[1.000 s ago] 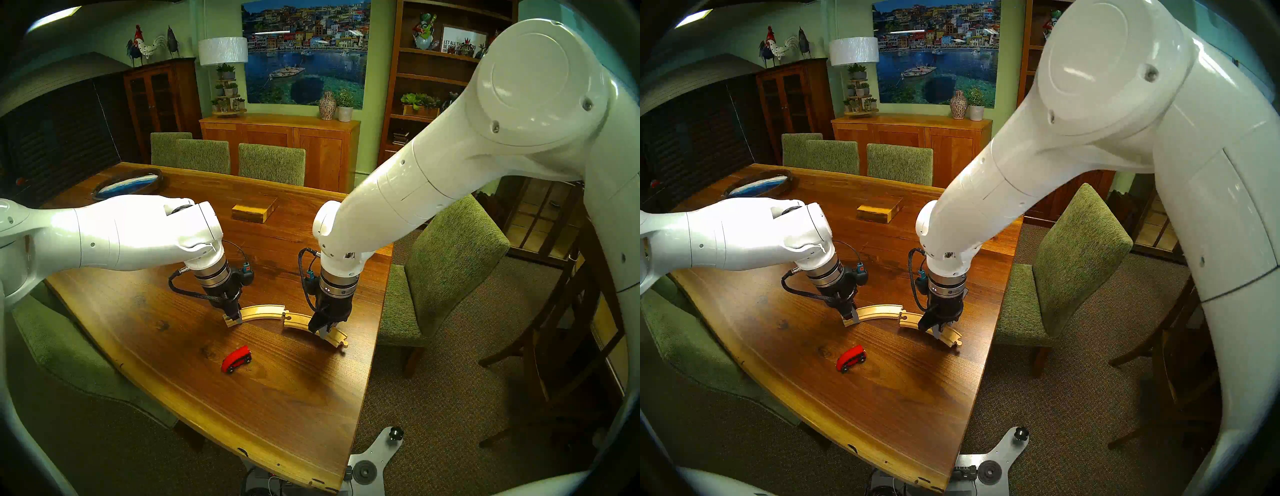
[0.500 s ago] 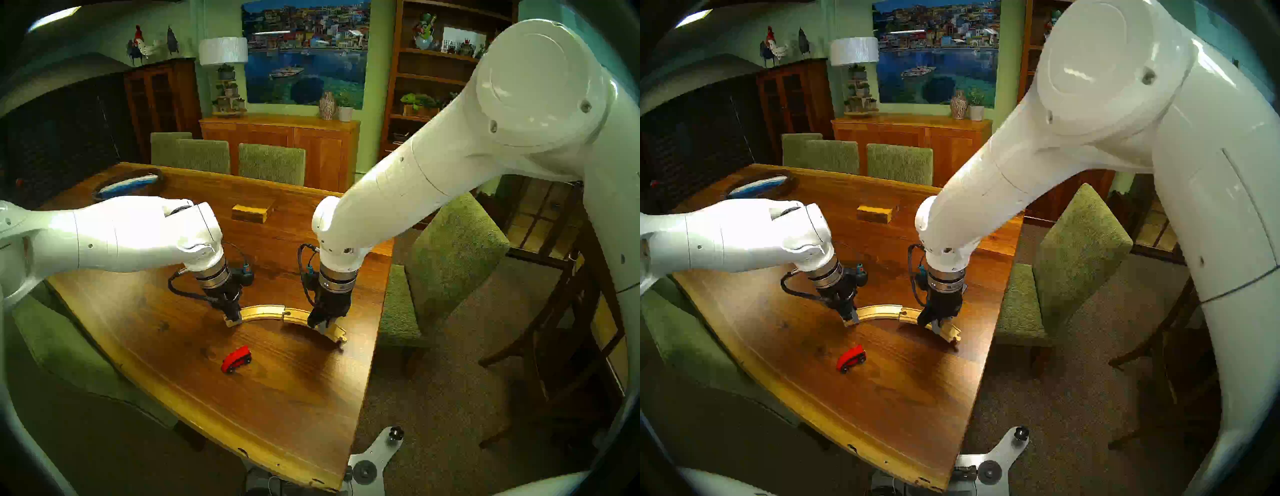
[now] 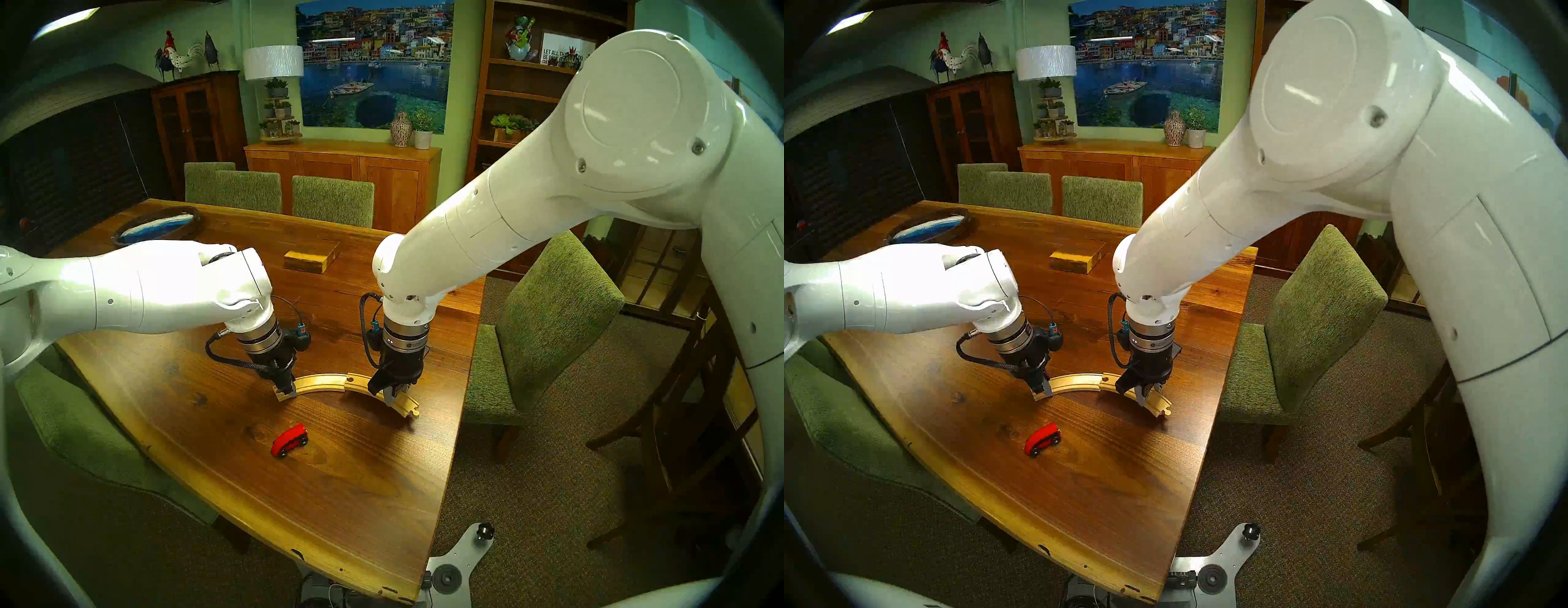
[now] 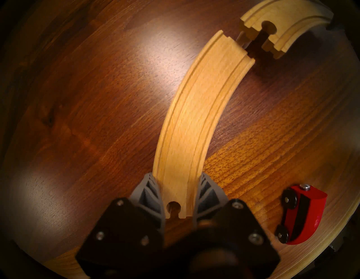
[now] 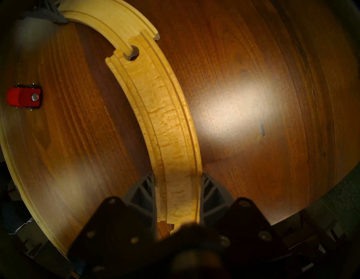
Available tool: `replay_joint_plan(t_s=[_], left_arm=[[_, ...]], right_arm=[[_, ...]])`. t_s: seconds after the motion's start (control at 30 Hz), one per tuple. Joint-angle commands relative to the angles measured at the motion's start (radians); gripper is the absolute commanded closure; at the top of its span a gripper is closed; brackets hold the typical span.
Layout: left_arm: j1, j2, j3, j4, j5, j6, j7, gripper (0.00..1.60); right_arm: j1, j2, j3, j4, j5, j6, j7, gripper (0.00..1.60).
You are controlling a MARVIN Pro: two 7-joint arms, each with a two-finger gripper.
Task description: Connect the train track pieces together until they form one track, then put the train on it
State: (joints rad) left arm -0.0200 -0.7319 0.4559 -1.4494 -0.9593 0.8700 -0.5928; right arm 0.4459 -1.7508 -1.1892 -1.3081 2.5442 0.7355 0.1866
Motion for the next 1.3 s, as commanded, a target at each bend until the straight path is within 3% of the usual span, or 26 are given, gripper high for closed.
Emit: replay_joint_plan(t_s=[0.0, 0.6, 1.0, 1.27], left_arm=[[-0.003, -0.002, 0.003, 0.001, 0.002, -0.002, -0.012, 1.60], [-0.004, -0.003, 0.005, 0.001, 0.002, -0.003, -0.012, 1.60], [-0.004, -0.003, 0.005, 0.001, 0.001, -0.003, -0.012, 1.60], [-0.005, -0.003, 0.006, 0.001, 0.001, -0.003, -0.012, 1.60]], right_arm=[[-0.010, -0.008, -0.010, 0.058, 0.063, 0.044, -0.029, 1.60], [-0.018, -0.028, -0.023, 0.051, 0.142, 0.011, -0.084, 1.60], [-0.022, -0.042, -0.024, 0.061, 0.125, 0.033, -0.074, 1.60], [-0.027, -0.047, -0.021, 0.075, 0.073, 0.060, -0.039, 1.60]])
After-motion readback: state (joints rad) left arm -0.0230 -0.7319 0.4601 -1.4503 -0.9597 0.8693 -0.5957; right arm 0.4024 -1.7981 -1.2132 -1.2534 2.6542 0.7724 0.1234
